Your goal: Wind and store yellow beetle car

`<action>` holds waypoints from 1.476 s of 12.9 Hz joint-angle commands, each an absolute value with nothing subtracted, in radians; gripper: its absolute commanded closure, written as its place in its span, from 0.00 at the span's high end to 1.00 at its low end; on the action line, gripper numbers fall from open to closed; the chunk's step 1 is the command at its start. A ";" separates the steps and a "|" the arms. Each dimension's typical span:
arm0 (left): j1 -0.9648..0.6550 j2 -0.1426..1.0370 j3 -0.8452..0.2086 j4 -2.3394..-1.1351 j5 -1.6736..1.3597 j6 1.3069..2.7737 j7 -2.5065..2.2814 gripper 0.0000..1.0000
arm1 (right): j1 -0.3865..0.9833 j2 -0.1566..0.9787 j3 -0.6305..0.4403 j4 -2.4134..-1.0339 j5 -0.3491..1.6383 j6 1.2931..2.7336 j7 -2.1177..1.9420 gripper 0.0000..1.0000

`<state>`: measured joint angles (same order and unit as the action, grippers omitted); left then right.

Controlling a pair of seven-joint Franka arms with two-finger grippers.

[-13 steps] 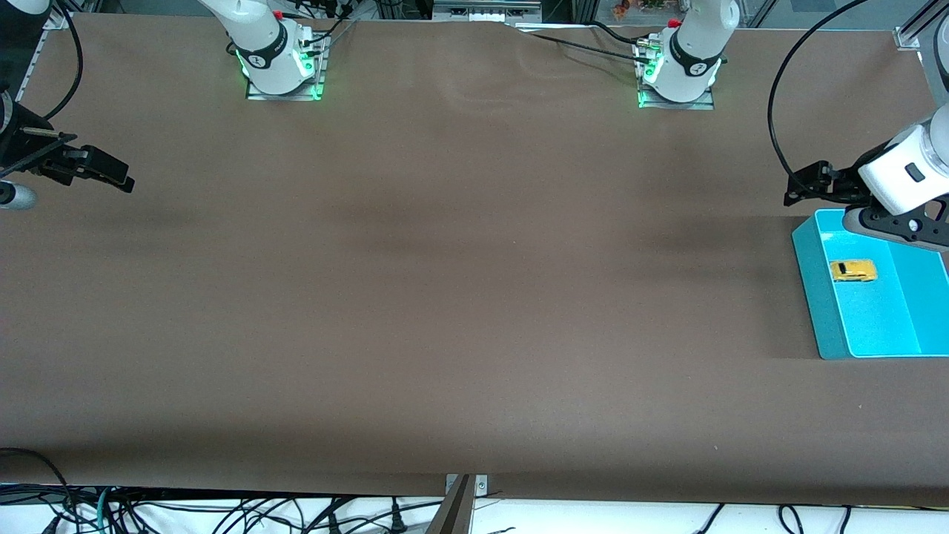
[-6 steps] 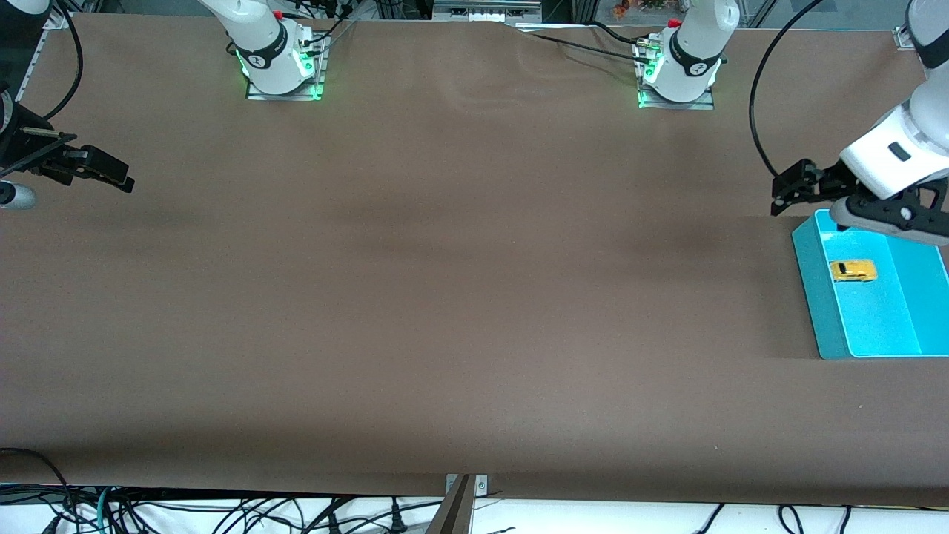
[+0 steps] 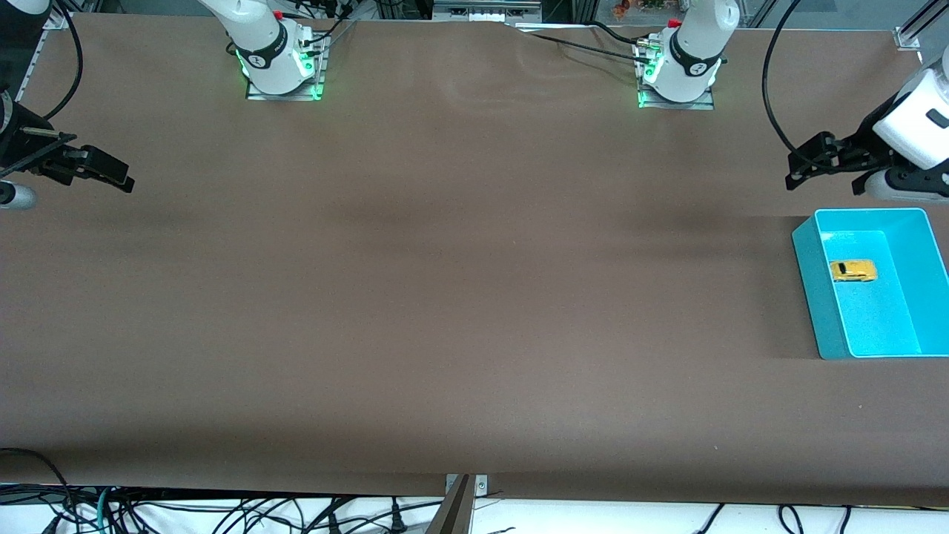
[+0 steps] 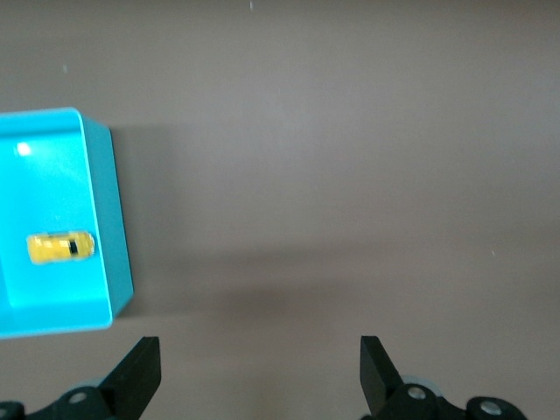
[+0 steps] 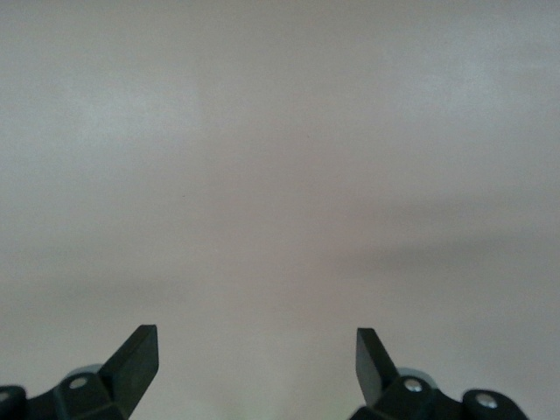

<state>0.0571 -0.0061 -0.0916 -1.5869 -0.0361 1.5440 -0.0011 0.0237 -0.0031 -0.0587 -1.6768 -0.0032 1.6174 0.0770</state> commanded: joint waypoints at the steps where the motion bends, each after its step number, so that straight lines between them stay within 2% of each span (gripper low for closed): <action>1: 0.035 -0.032 -0.045 -1.606 -0.071 1.522 0.011 1.00 | 0.028 -0.023 -0.058 -1.686 -0.005 1.611 0.072 1.00; 4: 0.041 -0.012 -0.048 -1.594 -0.072 1.520 0.012 1.00 | 0.028 -0.070 -0.046 -1.730 -0.014 1.612 0.068 1.00; 7: 0.041 -0.008 -0.049 -1.592 -0.072 1.520 0.012 1.00 | 0.028 -0.158 -0.049 -1.863 -0.014 1.718 -0.053 1.00; 10: 0.044 -0.005 -0.049 -1.592 -0.072 1.520 0.012 1.00 | 0.028 -0.147 -0.051 -1.847 -0.009 1.713 -0.063 1.00; 14: 0.040 -0.003 -0.055 -1.592 -0.072 1.520 0.012 1.00 | 0.026 -0.066 -0.051 -1.732 -0.008 1.669 -0.025 1.00; 19: 0.041 -0.003 -0.055 -1.591 -0.072 1.520 0.012 1.00 | 0.025 -0.066 -0.052 -1.735 -0.006 1.654 -0.031 1.00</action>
